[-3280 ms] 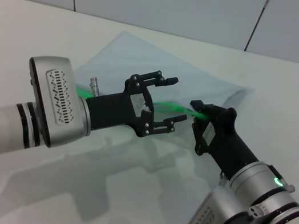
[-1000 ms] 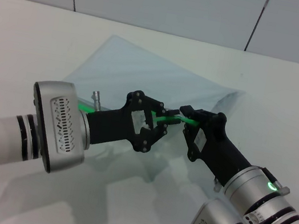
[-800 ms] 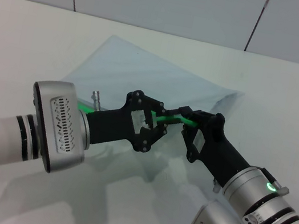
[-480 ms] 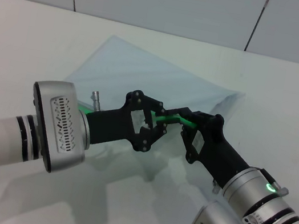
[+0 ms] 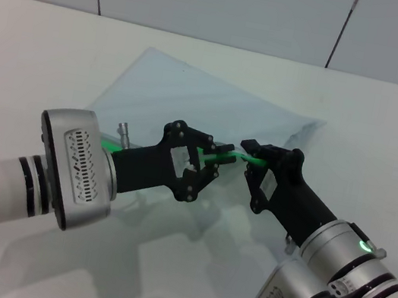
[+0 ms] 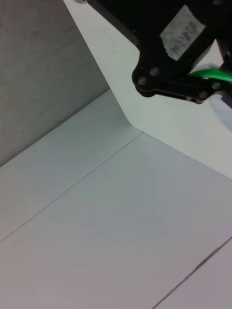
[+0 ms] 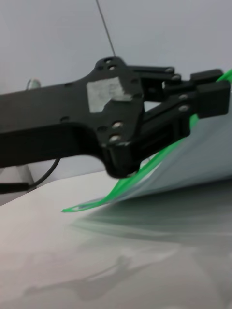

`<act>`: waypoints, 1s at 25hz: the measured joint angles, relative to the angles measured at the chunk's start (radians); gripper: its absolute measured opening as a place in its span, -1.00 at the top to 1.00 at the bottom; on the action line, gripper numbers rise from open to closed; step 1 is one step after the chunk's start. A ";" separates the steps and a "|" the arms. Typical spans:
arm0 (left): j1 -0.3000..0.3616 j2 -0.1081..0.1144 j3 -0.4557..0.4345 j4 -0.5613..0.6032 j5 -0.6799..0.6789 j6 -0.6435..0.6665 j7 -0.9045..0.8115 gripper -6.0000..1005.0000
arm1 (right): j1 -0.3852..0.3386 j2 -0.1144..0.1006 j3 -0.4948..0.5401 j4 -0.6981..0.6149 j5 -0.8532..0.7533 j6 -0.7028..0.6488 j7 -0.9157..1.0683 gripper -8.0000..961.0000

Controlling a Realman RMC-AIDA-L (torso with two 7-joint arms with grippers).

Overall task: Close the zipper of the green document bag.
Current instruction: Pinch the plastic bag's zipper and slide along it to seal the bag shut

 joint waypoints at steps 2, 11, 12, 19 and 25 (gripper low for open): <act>0.004 0.000 -0.005 0.000 -0.002 -0.001 0.000 0.83 | -0.001 0.000 0.002 0.003 0.001 -0.005 0.012 0.88; 0.024 0.001 -0.027 0.001 -0.024 -0.002 0.003 0.83 | -0.007 -0.001 0.005 0.036 0.016 -0.048 0.087 0.88; 0.027 0.001 -0.027 0.002 -0.029 -0.002 0.003 0.83 | -0.007 -0.001 0.005 0.039 0.023 -0.054 0.088 0.88; 0.048 0.004 -0.027 0.007 -0.058 0.000 0.003 0.83 | -0.010 -0.003 0.005 0.053 0.078 -0.083 0.102 0.88; 0.065 0.005 -0.027 0.009 -0.119 0.008 0.005 0.83 | -0.012 -0.003 0.006 0.091 0.121 -0.124 0.158 0.88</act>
